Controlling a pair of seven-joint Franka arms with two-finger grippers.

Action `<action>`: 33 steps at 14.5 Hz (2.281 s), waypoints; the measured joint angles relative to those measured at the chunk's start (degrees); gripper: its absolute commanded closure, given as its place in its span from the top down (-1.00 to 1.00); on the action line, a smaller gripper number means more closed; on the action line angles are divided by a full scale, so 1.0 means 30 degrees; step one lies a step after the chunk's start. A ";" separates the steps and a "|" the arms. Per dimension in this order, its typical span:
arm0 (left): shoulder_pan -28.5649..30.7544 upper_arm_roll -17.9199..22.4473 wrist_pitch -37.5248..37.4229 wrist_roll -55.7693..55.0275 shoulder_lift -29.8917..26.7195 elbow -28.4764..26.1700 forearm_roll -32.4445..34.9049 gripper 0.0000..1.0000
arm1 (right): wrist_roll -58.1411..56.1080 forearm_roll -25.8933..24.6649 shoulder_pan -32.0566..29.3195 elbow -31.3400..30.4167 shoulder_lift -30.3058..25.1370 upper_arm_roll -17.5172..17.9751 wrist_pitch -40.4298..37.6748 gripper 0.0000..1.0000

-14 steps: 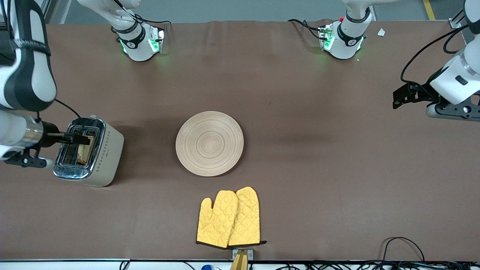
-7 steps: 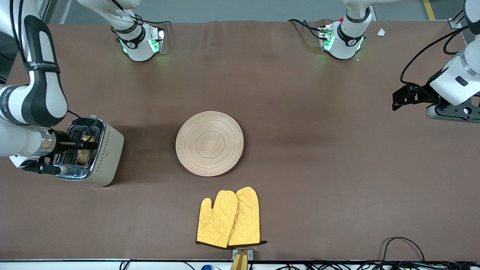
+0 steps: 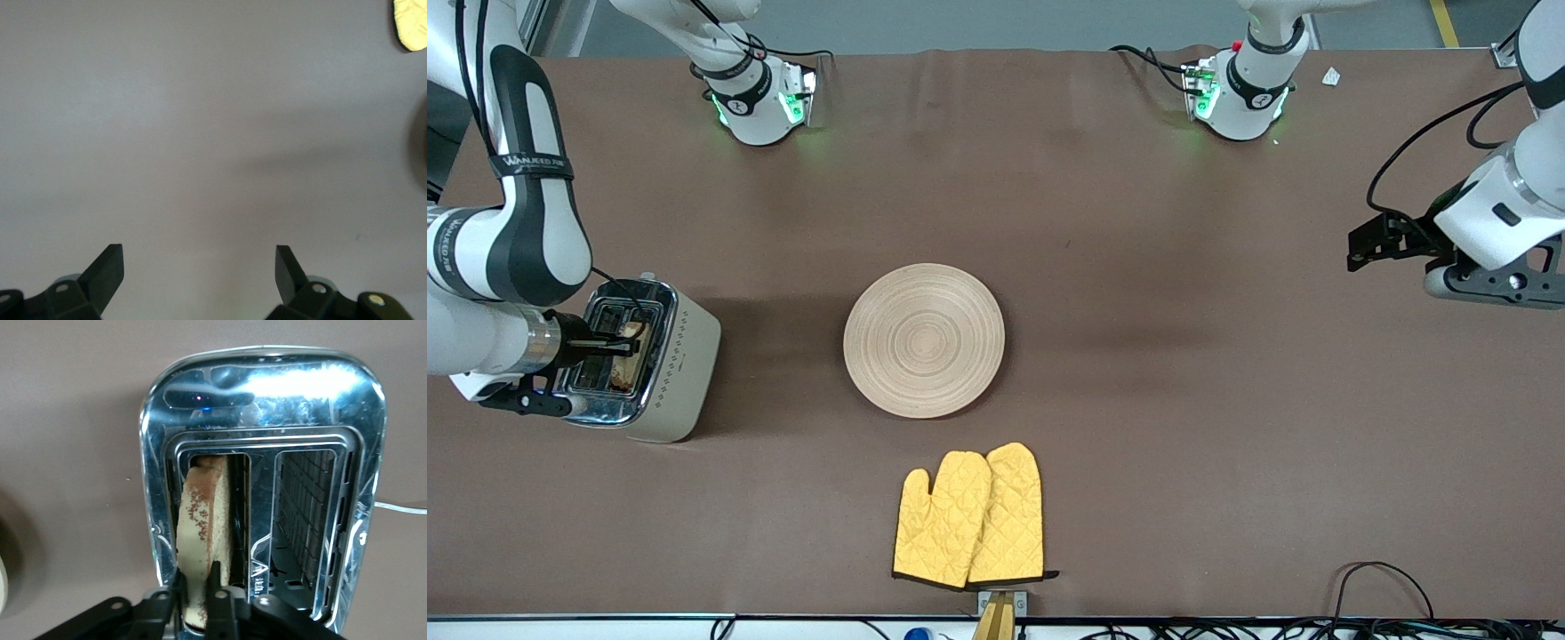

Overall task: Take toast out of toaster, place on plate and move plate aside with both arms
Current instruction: 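Lift the toast out and carry it over the wooden plate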

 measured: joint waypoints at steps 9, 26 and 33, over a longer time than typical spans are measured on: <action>-0.0757 -0.0509 0.0030 0.0004 0.0285 0.0120 0.0211 1.00 | -0.0336 -0.0315 0.0910 0.3592 -0.1709 0.0618 -0.4126 -0.99; 0.1067 -0.0451 0.0025 0.6924 0.2441 -0.0032 -0.5773 1.00 | 0.5040 1.4645 0.9176 -0.3331 -0.0752 0.0975 0.9293 -1.00; 0.1208 -0.0463 0.2645 1.0353 0.3372 -0.2132 -1.0423 1.00 | -0.2182 1.6499 0.9534 -0.5246 0.0893 0.0753 1.1450 -0.98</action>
